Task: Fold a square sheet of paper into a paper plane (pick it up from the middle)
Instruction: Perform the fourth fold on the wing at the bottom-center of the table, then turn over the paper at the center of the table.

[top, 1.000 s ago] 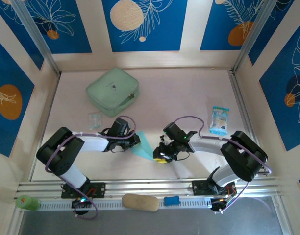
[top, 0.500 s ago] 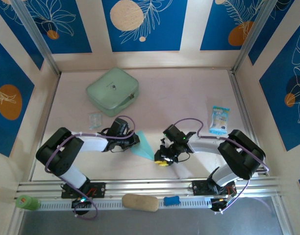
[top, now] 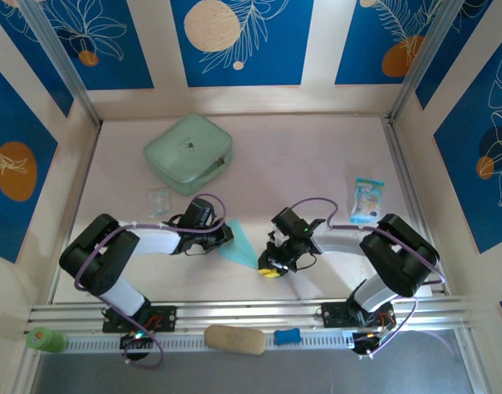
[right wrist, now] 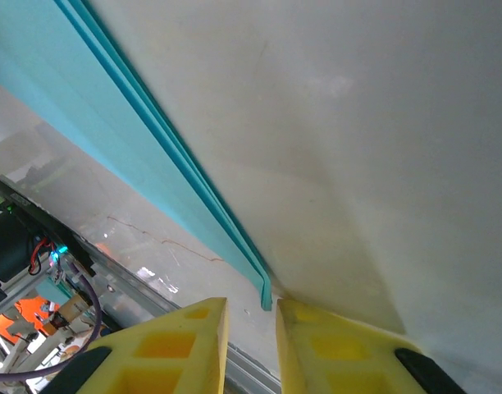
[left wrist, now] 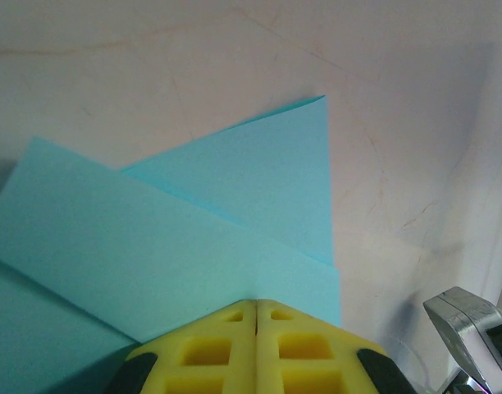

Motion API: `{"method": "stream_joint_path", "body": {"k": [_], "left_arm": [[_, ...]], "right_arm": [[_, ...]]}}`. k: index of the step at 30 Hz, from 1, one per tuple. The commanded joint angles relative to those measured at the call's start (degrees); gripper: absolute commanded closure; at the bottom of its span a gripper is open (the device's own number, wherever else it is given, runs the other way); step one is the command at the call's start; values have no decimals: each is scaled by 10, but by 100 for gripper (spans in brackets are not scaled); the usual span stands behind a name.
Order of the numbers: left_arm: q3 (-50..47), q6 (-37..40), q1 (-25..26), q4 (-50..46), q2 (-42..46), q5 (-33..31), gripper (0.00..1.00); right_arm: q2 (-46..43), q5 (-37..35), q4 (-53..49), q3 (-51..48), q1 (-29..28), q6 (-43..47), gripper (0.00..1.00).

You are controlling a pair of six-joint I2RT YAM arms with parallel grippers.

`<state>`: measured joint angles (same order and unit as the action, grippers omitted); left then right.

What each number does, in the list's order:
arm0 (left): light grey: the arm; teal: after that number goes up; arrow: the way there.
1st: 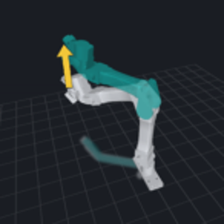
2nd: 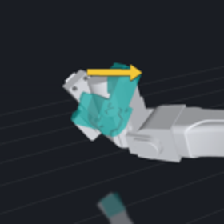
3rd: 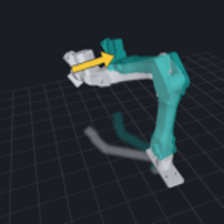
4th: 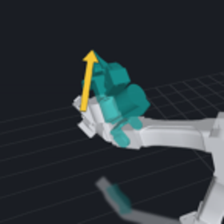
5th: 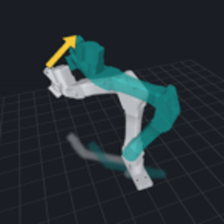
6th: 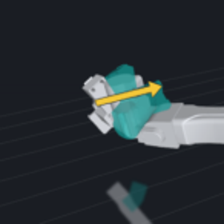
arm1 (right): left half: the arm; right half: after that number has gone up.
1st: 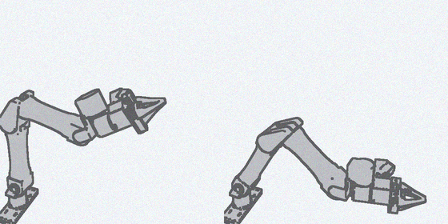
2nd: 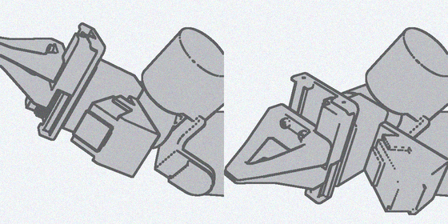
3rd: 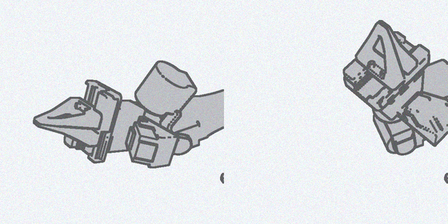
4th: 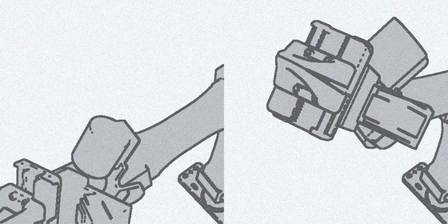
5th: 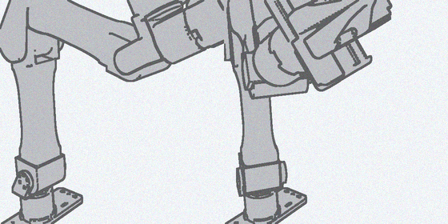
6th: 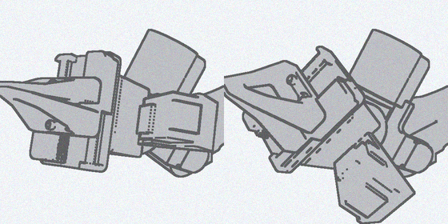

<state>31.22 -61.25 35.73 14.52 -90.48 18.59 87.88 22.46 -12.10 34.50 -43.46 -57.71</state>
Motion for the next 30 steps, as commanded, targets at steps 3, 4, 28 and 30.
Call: {"method": "stream_joint_path", "body": {"k": [3,4,28,30], "left_arm": [[-6,-7,-6,-28,6,-8,97],[-6,-7,-6,-28,6,-7,97],[-4,-12,-6,-19,13,-4,96],[0,-16,-6,-12,23,2,93]], "right_arm": [[-1,-28,11,11,6,-12,77],[-1,-30,11,12,7,-14,77],[-30,-53,6,-3,11,-20,96],[-46,-63,-1,-4,10,-12,97]]}}
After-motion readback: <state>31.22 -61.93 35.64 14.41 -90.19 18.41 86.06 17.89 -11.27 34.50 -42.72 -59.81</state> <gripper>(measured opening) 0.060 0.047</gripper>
